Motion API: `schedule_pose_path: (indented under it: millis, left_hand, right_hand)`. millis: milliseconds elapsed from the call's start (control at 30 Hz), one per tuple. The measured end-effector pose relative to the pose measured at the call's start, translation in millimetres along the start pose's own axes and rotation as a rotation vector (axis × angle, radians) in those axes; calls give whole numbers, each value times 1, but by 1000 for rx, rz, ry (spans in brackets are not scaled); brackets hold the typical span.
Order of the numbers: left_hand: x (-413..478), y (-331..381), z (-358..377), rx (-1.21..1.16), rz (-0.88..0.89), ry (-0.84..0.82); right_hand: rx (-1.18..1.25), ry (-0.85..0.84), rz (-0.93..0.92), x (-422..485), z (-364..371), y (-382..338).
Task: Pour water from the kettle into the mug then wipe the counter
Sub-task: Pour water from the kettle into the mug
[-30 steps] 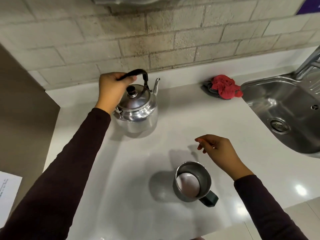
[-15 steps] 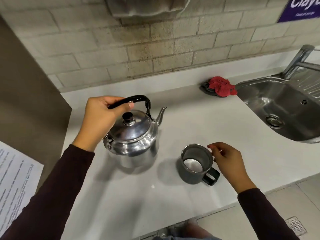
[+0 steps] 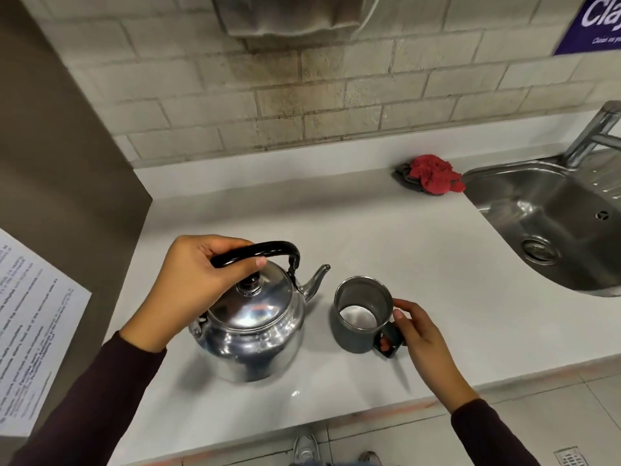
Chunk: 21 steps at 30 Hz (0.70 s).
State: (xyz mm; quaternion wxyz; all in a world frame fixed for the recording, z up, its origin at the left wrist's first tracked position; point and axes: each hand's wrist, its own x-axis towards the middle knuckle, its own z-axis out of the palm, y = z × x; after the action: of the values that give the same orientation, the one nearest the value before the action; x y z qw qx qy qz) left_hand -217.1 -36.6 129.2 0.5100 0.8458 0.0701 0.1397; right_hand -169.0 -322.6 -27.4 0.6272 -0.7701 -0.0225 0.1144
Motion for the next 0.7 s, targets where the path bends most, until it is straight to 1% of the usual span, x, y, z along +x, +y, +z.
schedule_pose_path:
  millis: [167,300,700]
  left_hand:
    - [-16,9,11,72,-29,-2]
    - [-24,19,14,101,-51,-8]
    - [-26,41,13,277,-61,-150]
  right_hand:
    - [36,-115,1,-1,-7,8]
    - [7,-171,-12,3,-9,12]
    - [28,-218,-45,5,-8,25]
